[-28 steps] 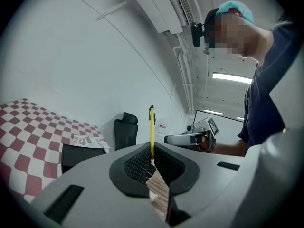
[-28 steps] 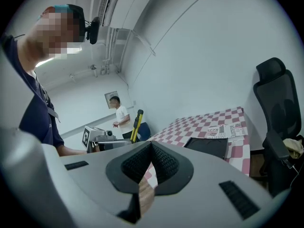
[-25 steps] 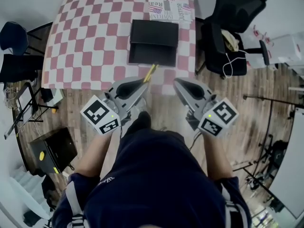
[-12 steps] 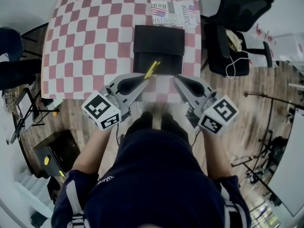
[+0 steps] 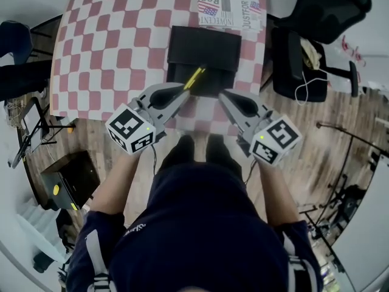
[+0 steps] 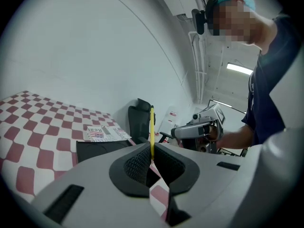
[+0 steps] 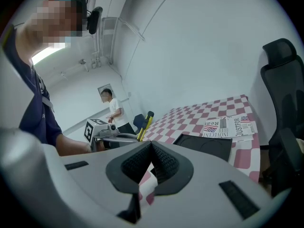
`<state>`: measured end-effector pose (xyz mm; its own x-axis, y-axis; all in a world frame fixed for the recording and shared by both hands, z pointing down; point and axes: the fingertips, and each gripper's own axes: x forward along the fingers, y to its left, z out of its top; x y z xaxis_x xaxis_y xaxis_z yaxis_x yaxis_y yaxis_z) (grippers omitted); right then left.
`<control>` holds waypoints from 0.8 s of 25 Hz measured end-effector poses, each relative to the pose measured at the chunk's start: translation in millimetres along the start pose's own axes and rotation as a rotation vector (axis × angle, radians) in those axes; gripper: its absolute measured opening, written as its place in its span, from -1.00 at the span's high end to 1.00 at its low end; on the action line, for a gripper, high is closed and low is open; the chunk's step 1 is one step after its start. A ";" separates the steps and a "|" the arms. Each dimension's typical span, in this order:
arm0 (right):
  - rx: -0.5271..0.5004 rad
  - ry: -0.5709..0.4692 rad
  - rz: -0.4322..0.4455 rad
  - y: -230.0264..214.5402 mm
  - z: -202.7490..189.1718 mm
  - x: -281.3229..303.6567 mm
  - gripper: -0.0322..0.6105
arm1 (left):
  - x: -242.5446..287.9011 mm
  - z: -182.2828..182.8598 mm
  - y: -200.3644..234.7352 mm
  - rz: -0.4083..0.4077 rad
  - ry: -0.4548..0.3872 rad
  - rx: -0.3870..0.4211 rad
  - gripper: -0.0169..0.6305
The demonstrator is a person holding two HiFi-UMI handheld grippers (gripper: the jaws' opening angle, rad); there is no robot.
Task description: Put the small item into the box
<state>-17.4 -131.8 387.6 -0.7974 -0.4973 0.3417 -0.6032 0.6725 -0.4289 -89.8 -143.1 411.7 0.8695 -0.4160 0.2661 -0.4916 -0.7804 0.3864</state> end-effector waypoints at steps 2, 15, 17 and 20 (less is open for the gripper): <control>-0.003 0.022 0.003 -11.6 -7.6 2.0 0.85 | 10.1 -11.3 7.8 0.012 0.041 0.009 0.81; -0.013 0.100 0.005 -59.6 -49.5 13.5 0.85 | 70.2 -75.9 38.7 -0.020 0.352 0.281 0.81; -0.011 0.103 0.004 -63.5 -51.5 13.2 0.85 | 75.9 -83.6 43.2 -0.027 0.393 0.314 0.81; -0.006 0.107 0.003 -69.8 -53.6 12.1 0.85 | 83.3 -96.6 50.3 -0.038 0.459 0.364 0.81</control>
<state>15.9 -155.5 466.6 -0.7929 -0.4341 0.4276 -0.6002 0.6773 -0.4255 -46.6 -172.0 538.6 0.7375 -0.2030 0.6442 -0.3420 -0.9347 0.0970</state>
